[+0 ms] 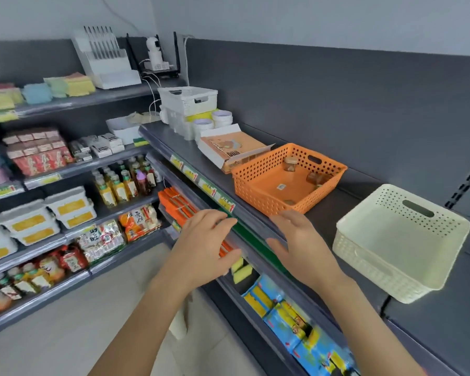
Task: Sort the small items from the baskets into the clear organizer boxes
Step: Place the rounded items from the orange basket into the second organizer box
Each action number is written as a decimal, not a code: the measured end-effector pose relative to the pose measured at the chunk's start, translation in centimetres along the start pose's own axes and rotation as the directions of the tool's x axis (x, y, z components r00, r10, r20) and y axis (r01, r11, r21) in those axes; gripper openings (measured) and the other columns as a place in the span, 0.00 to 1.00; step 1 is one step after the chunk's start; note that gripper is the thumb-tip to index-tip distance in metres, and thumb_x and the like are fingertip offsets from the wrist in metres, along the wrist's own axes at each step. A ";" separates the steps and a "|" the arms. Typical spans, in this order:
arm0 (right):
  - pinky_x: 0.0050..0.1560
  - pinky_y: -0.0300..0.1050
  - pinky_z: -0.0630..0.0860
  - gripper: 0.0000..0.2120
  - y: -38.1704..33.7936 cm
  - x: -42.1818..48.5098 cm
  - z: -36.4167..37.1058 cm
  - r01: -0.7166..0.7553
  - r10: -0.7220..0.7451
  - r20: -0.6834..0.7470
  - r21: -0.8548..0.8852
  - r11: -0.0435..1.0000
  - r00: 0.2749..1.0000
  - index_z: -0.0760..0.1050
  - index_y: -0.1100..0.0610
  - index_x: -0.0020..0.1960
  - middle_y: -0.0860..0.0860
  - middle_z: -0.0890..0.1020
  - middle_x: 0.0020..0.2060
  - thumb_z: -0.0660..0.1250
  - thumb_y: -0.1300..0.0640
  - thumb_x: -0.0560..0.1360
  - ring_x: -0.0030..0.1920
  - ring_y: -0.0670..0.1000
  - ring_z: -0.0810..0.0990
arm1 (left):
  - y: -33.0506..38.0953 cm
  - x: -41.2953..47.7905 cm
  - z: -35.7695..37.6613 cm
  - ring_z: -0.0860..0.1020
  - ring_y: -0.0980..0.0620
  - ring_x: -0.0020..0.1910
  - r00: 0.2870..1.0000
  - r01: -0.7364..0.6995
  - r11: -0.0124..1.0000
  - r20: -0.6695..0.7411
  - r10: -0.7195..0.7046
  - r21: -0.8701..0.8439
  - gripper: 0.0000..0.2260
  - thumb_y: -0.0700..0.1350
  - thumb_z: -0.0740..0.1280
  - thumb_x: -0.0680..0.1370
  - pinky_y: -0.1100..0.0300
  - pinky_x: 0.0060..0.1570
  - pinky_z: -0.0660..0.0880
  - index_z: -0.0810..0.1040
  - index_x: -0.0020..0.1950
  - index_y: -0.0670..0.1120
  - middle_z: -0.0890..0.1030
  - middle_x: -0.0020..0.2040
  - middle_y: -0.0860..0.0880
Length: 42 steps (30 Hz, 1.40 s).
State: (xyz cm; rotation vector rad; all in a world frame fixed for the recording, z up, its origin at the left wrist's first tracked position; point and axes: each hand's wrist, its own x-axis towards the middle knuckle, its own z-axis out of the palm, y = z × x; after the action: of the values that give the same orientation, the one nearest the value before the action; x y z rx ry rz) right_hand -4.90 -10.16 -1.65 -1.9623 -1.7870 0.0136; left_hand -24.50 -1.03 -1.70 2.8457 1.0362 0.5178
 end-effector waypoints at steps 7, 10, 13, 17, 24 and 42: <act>0.67 0.43 0.62 0.19 1.1 3.9 0.5 -0.145 0.141 -0.059 -0.078 0.986 0.988 0.73 0.60 0.65 0.57 0.72 0.67 0.67 0.56 0.76 0.71 0.57 0.64 | -2.8 6.3 1.5 0.63 0.51 0.70 0.994 -0.109 0.990 0.013 0.110 -0.091 0.30 0.59 0.63 0.75 0.54 0.69 0.61 0.63 0.74 0.50 0.68 0.69 0.52; 0.70 0.45 0.61 0.21 3.1 6.2 0.5 -0.209 0.201 -0.075 -0.119 0.971 0.977 0.70 0.57 0.68 0.55 0.69 0.69 0.66 0.55 0.77 0.73 0.56 0.61 | -3.0 9.8 2.2 0.59 0.53 0.71 0.987 -0.150 0.980 0.033 0.155 -0.133 0.31 0.59 0.62 0.76 0.57 0.70 0.57 0.56 0.76 0.51 0.64 0.72 0.54; 0.70 0.48 0.62 0.22 5.0 8.5 0.3 -0.243 0.232 -0.111 -0.103 0.965 0.966 0.69 0.56 0.70 0.55 0.68 0.70 0.65 0.54 0.77 0.73 0.56 0.61 | -2.9 13.4 3.1 0.57 0.56 0.71 0.978 -0.197 0.967 0.042 0.206 -0.163 0.31 0.59 0.62 0.77 0.59 0.69 0.57 0.55 0.76 0.52 0.62 0.73 0.55; 0.70 0.45 0.62 0.22 7.7 11.4 0.1 -0.286 0.271 -0.135 -0.107 0.952 0.953 0.68 0.56 0.70 0.53 0.67 0.71 0.64 0.53 0.78 0.73 0.54 0.60 | -2.8 18.6 3.6 0.56 0.59 0.71 0.969 -0.218 0.947 0.063 0.238 -0.234 0.31 0.59 0.63 0.76 0.56 0.71 0.59 0.55 0.76 0.54 0.60 0.73 0.57; 0.71 0.45 0.62 0.21 10.6 14.7 0.4 -0.379 0.361 -0.148 -0.127 0.917 0.921 0.69 0.56 0.69 0.52 0.69 0.69 0.64 0.53 0.77 0.71 0.52 0.63 | -3.0 25.3 5.2 0.57 0.59 0.71 0.935 -0.312 0.927 0.105 0.338 -0.208 0.30 0.59 0.63 0.76 0.61 0.68 0.60 0.56 0.75 0.55 0.59 0.73 0.58; 0.65 0.40 0.67 0.19 12.9 16.9 -0.9 -0.762 0.715 -0.336 -0.012 0.647 0.613 0.69 0.51 0.69 0.48 0.69 0.69 0.63 0.52 0.78 0.70 0.49 0.64 | 2.1 40.1 13.8 0.61 0.53 0.73 0.613 -0.638 0.681 0.298 0.732 -0.358 0.29 0.57 0.63 0.77 0.53 0.70 0.63 0.58 0.76 0.52 0.63 0.74 0.53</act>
State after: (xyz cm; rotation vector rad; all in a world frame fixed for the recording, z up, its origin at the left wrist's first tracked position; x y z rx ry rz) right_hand 9.90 5.05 -0.19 -2.5242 -0.6830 -0.1503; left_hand 10.08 23.53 -2.78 2.8532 -0.2336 0.0063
